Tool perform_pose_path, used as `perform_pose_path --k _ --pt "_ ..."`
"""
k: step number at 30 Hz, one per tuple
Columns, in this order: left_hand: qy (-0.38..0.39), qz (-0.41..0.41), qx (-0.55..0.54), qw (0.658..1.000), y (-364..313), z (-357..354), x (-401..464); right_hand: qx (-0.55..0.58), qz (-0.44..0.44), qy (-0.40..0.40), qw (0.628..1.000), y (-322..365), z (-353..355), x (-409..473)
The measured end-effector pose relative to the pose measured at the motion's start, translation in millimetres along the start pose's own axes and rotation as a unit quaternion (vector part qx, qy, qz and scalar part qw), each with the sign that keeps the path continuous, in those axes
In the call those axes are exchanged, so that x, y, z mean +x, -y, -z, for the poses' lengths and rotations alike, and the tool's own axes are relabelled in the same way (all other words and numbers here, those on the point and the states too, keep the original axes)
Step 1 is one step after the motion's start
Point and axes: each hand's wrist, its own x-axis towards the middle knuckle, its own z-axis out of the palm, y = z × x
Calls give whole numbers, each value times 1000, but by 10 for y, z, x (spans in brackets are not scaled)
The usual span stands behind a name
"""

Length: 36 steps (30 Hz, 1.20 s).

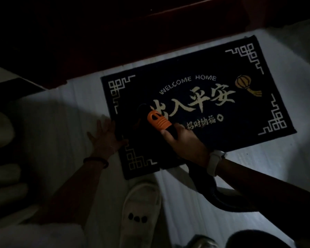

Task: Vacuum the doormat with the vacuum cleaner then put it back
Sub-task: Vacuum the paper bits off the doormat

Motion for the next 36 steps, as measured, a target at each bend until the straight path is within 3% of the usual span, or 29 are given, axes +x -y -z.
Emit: perform_pose_path --k 3,10,16,20,28,36 --pt "4 16 -15 1000 40 -7 -267 49 -27 17 998 49 56 -163" --pt "46 -16 11 999 87 -306 -586 33 14 26 999 72 41 -477" --pt "-13 -96 33 995 330 -637 -493 -9 -40 33 999 -171 -561 -784" --pt "3 -82 31 996 275 -571 -546 -22 -80 51 995 -255 -639 -1225" --pt "9 -46 41 998 134 -632 -569 -90 -91 8 992 -314 -667 -1730" --pt "10 -46 100 994 47 -635 -668 -109 -194 -95 970 -651 -442 -2167"
